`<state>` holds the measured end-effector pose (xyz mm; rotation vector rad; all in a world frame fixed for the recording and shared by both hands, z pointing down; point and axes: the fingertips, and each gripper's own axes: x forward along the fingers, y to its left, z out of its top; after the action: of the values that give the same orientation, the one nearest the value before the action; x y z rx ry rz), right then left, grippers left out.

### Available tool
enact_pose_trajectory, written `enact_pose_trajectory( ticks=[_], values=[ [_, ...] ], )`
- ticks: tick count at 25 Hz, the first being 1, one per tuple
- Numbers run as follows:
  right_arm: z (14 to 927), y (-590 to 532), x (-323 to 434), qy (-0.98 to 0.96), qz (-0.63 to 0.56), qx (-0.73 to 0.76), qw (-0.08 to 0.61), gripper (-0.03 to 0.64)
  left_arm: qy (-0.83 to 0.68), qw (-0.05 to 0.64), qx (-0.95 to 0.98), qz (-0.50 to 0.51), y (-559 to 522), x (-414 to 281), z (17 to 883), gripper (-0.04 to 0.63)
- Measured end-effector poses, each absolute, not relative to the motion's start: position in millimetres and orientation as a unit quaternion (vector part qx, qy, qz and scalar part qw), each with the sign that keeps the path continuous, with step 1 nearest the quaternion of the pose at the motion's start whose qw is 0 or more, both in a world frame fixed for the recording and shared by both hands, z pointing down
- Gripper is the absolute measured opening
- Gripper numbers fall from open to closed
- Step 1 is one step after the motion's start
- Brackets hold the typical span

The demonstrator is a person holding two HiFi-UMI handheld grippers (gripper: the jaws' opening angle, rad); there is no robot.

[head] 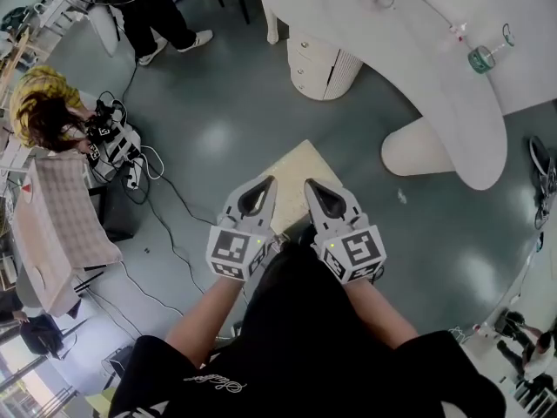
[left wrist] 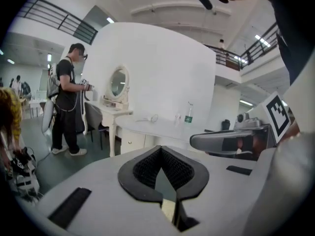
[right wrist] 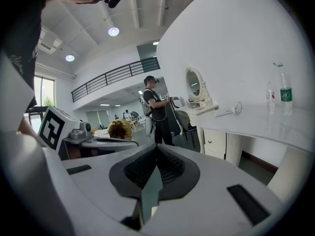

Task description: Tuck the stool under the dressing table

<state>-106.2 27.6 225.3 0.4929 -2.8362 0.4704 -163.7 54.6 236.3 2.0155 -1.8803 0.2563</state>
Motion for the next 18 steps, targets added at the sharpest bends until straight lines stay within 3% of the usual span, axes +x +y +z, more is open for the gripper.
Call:
enact_pose_trajectory(
  ticks=[6, 10, 18],
  values=[
    [248, -8, -126, -0.959, 0.216, 0.143, 0.115, 0.006, -0.649, 0.219, 0.715, 0.14, 26, -175, 261, 0.003],
    [284, -31, -139, -0.943, 0.266, 0.15, 0.134, 0.006, -0.641, 0.281, 0.694, 0.169, 17, -198, 301, 0.003],
    [370, -46, -120, -0.893, 0.334, 0.245, 0.176, 0.006, -0.517, 0.363, 0.735, 0.247, 3, -199, 392, 0.003]
  ],
)
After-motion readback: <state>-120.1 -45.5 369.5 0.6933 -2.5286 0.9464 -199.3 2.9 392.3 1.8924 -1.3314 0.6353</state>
